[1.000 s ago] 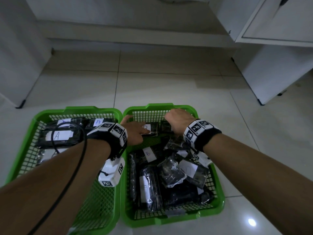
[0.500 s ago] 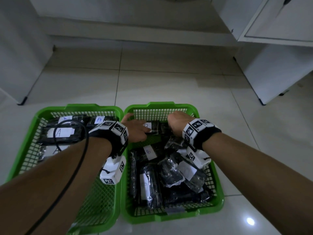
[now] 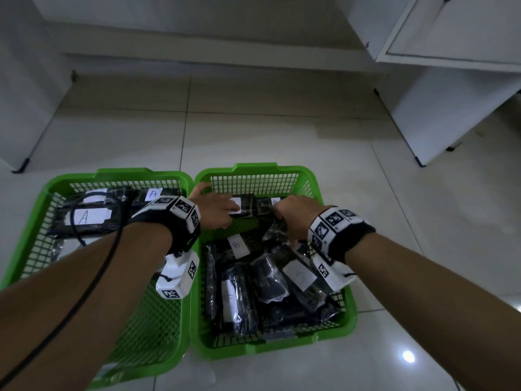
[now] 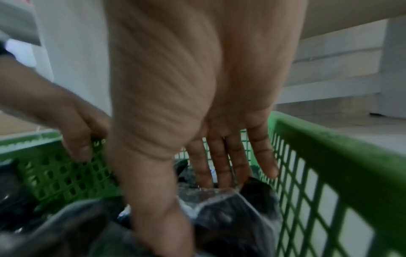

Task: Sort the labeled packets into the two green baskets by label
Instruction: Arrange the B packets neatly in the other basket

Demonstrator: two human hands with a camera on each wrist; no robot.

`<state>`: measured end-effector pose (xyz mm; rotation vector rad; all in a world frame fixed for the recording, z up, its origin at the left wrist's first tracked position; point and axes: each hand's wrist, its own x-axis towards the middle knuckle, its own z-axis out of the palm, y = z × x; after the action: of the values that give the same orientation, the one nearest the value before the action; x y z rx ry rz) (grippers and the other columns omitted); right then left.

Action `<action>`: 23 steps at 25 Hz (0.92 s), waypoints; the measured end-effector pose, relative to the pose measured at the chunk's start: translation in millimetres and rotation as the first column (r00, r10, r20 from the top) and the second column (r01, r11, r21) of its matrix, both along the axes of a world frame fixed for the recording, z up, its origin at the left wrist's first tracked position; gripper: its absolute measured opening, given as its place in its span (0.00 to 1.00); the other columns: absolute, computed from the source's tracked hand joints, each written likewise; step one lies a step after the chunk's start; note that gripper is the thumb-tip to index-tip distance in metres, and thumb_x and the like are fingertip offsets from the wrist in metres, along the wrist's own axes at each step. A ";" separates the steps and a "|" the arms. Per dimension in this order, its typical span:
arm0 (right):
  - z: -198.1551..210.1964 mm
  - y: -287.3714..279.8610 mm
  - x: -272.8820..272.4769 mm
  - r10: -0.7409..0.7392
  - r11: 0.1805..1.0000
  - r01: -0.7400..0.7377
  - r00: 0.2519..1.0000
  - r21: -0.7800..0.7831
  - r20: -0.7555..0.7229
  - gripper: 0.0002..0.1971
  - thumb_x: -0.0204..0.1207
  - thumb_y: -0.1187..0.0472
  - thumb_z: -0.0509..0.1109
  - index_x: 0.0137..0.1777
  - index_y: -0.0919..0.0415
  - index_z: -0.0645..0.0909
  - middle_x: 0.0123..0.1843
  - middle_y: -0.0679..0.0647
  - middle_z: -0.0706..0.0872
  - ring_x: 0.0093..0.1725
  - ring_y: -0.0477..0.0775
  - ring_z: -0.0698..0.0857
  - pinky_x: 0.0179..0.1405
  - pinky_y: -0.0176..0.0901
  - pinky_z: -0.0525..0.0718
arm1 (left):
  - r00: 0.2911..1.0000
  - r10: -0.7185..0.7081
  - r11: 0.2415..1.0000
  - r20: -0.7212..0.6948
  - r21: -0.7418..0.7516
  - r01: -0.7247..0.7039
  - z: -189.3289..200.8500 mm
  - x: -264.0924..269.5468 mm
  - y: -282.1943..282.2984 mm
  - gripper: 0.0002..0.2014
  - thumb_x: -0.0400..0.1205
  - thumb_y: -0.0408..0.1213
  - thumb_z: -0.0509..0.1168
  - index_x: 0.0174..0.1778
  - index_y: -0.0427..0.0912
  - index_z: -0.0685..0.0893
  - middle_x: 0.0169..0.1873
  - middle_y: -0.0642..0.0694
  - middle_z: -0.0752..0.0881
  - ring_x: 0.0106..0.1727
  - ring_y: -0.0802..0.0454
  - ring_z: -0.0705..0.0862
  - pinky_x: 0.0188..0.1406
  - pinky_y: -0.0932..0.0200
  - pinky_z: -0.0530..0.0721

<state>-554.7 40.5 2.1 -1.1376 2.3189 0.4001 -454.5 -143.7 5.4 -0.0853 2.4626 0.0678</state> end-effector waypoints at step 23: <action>28.0 -34.1 -5.1 -0.258 0.743 0.510 0.816 -0.434 0.517 0.18 0.79 0.61 0.77 0.68 0.55 0.84 0.62 0.51 0.89 0.57 0.53 0.88 0.60 0.50 0.87 | 0.774 0.378 0.863 -0.507 0.496 -0.097 8.3 19.6 -19.1 0.30 0.77 0.46 0.73 0.75 0.53 0.71 0.68 0.48 0.78 0.57 0.53 0.83 0.54 0.57 0.85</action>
<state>-559.7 6.4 30.1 -0.8041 2.2273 -0.6800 -434.9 -162.8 13.6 -0.2143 2.9681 0.9053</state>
